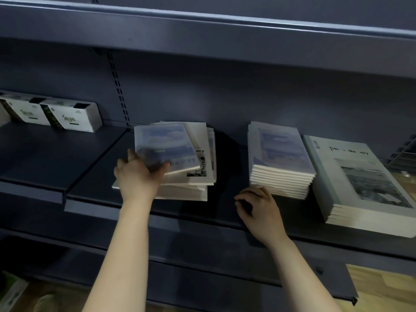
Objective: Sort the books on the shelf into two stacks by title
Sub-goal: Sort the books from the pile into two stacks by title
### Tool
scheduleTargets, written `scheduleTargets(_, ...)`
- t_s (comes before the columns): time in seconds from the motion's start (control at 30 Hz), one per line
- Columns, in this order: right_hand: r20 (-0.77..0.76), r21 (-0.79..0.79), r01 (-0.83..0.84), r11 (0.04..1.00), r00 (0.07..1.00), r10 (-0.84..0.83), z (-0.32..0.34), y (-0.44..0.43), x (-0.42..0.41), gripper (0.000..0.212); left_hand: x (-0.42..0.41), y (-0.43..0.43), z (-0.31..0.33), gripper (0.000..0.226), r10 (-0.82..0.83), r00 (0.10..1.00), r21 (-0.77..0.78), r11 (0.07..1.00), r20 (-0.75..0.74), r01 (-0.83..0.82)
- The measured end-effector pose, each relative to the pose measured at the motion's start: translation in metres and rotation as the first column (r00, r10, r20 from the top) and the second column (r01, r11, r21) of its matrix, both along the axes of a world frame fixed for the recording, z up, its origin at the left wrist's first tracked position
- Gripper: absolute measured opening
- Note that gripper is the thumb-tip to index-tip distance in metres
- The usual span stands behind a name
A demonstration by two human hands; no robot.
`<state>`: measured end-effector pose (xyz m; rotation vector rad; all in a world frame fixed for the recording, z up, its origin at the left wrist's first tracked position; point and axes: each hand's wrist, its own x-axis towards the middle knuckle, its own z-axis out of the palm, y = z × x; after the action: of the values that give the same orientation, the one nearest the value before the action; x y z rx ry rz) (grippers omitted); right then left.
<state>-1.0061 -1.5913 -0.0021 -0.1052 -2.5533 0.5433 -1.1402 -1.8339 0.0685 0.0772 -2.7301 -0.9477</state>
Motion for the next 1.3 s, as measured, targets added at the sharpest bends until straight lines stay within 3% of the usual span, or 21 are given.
scheduleTargets(0.1,-0.003,0.001,-0.004,1.0,1.0,0.004,0.0,0.0,0.0,0.011,-0.005,0.002,0.007,0.092,-0.06,0.992,0.21,0.977,0.107,0.037)
scheduleTargets(0.23,0.0,0.003,-0.013,1.0,1.0,0.013,0.001,0.001,0.002,0.012,0.013,0.015,0.014,0.039,-0.058,0.994,0.371,0.925,-0.087,0.086)
scheduleTargets(0.37,0.029,-0.043,-0.03,0.999,0.999,0.031,0.003,0.003,0.005,0.014,0.035,0.028,0.016,0.02,-0.126,0.977,0.714,0.667,-0.173,0.213)
scheduleTargets(0.53,0.006,-0.277,-0.047,0.96,0.999,0.051,0.017,0.009,0.013,0.016,0.052,0.053,0.014,0.017,-0.194,0.954,0.795,0.529,-0.229,0.299)
scheduleTargets(0.77,-0.074,-0.77,-0.024,0.637,0.996,-0.052,0.066,0.022,0.03,0.014,0.087,0.11,0.013,0.013,-0.43,0.876,0.819,0.408,-0.219,0.404)
scheduleTargets(0.9,-0.068,-0.868,-0.003,0.497,0.991,-0.113,0.078,0.045,0.041,0.016,0.102,0.141,0.01,0.013,-0.529,0.814,0.823,0.333,-0.239,0.459)
scheduleTargets(1.0,-0.097,-0.886,-0.021,0.464,0.985,-0.141,0.079,0.062,0.046,0.015,0.103,0.154,0.006,0.015,-0.549,0.812,0.806,0.38,-0.198,0.454)
scheduleTargets(1.07,-0.105,-0.884,-0.007,0.468,0.977,-0.184,0.083,0.071,0.05,0.012,0.099,0.158,-0.002,0.015,-0.546,0.822,0.751,0.472,-0.161,0.461)
scheduleTargets(1.2,-0.025,-0.84,0.105,0.533,0.972,-0.232,0.086,0.088,0.05,0.011,0.089,0.155,-0.027,0.018,-0.549,0.828,0.434,0.721,-0.117,0.54)
scheduleTargets(1.3,0.036,-0.818,0.17,0.55,0.969,-0.245,0.091,0.091,0.048,0.007,0.084,0.155,-0.045,0.022,-0.584,0.808,0.197,0.785,-0.078,0.587)
